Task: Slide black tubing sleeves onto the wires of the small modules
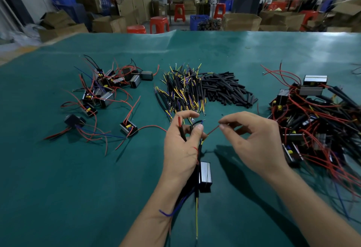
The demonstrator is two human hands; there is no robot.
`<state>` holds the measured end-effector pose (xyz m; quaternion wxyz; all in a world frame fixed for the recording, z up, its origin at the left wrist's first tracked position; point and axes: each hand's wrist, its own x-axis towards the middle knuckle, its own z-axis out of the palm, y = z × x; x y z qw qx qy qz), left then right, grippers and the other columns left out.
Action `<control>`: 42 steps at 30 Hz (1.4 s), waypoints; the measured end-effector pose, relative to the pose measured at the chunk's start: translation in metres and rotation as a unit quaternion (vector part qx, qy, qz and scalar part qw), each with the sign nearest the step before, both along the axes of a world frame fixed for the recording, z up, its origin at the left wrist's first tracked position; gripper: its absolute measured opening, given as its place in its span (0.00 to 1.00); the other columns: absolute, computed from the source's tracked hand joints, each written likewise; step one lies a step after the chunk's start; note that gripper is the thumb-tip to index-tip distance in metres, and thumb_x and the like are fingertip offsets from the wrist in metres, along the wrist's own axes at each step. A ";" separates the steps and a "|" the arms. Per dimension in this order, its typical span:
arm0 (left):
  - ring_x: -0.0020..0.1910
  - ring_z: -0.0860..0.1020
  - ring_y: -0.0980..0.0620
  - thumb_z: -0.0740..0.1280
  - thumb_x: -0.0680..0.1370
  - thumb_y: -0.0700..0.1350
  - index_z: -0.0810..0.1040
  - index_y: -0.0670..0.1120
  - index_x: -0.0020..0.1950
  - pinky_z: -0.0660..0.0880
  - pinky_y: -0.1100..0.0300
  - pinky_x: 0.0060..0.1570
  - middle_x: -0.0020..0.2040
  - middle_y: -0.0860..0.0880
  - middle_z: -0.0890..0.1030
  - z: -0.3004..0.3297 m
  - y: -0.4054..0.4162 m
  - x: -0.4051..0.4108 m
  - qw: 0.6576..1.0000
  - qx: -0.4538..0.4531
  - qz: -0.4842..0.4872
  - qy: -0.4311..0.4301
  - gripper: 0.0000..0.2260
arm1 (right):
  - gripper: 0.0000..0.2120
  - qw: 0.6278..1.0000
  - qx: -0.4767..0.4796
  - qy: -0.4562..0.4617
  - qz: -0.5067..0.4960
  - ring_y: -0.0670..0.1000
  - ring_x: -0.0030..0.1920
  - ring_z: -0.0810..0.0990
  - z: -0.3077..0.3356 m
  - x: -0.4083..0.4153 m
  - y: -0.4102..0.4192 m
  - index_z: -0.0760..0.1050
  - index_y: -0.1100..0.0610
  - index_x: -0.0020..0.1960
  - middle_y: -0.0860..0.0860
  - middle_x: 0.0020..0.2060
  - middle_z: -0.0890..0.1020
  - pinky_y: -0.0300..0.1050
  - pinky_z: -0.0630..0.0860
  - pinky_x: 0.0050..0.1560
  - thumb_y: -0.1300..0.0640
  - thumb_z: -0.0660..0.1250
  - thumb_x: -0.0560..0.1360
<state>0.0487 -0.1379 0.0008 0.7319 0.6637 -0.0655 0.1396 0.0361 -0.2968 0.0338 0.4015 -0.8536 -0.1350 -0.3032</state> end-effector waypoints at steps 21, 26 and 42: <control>0.37 0.74 0.57 0.63 0.81 0.48 0.80 0.51 0.48 0.74 0.59 0.38 0.37 0.54 0.77 0.004 0.000 -0.006 0.984 0.162 -0.021 -0.065 0.07 | 0.04 0.988 -0.089 -0.116 0.053 0.47 0.49 0.85 0.010 -0.007 0.004 0.86 0.60 0.46 0.50 0.54 0.86 0.44 0.81 0.51 0.67 0.75 0.74; 0.45 0.80 0.51 0.66 0.78 0.45 0.85 0.51 0.50 0.78 0.46 0.48 0.43 0.53 0.82 0.003 -0.001 -0.006 0.985 0.158 0.007 -0.063 0.08 | 0.03 0.983 -0.123 -0.129 0.053 0.52 0.43 0.84 0.010 -0.006 0.000 0.86 0.60 0.47 0.50 0.44 0.86 0.49 0.80 0.44 0.66 0.74 0.75; 0.43 0.78 0.56 0.69 0.78 0.46 0.83 0.49 0.47 0.74 0.53 0.46 0.43 0.52 0.82 -0.001 -0.001 -0.003 0.994 0.080 -0.048 -0.051 0.04 | 0.06 0.997 -0.039 0.009 0.066 0.46 0.38 0.84 0.016 -0.006 0.000 0.86 0.56 0.44 0.46 0.37 0.85 0.44 0.80 0.42 0.65 0.77 0.72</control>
